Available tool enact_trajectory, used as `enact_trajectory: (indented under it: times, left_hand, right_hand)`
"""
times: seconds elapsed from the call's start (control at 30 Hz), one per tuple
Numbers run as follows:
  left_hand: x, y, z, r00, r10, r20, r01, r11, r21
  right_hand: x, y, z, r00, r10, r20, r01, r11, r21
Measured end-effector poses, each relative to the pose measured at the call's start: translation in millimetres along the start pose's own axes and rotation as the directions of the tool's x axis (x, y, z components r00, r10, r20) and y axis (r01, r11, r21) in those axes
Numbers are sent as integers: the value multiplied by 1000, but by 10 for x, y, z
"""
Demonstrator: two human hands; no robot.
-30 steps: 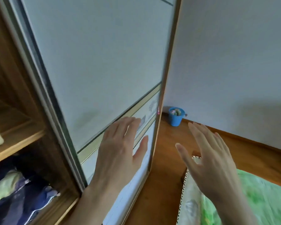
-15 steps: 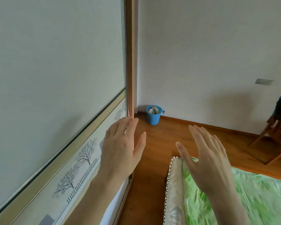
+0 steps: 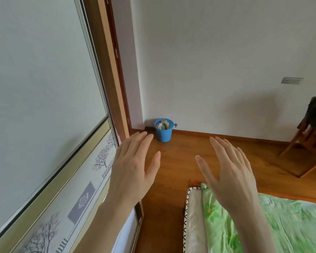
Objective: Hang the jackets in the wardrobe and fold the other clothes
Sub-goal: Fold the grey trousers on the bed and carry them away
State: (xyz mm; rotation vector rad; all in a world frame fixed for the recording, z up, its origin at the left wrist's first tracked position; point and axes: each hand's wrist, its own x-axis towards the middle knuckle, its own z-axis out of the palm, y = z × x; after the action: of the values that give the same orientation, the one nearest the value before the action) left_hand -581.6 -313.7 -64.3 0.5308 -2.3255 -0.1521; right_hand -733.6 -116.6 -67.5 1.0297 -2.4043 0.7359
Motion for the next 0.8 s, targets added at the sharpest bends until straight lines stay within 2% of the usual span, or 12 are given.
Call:
enact_trajectory:
  times: [0.17, 0.43, 0.67, 0.8]
  left_hand:
    - [453, -191, 524, 999, 31, 13, -30, 998, -55]
    - [1571, -603, 1508, 998, 67, 22, -62, 987, -151]
    - [2645, -674, 2189, 989, 146, -6, -142, 954, -265]
    - [3101, -603, 2647, 983, 173, 53, -147, 935, -323]
  right_hand:
    - [409, 264, 338, 999, 24, 26, -23, 998, -53]
    - [1479, 585, 1011, 993, 117, -24, -119, 986, -113]
    - [2352, 829, 1432, 972, 211, -101, -224, 965, -140]
    - [2688, 1091, 1574, 963, 246, -111, -263, 946, -189]
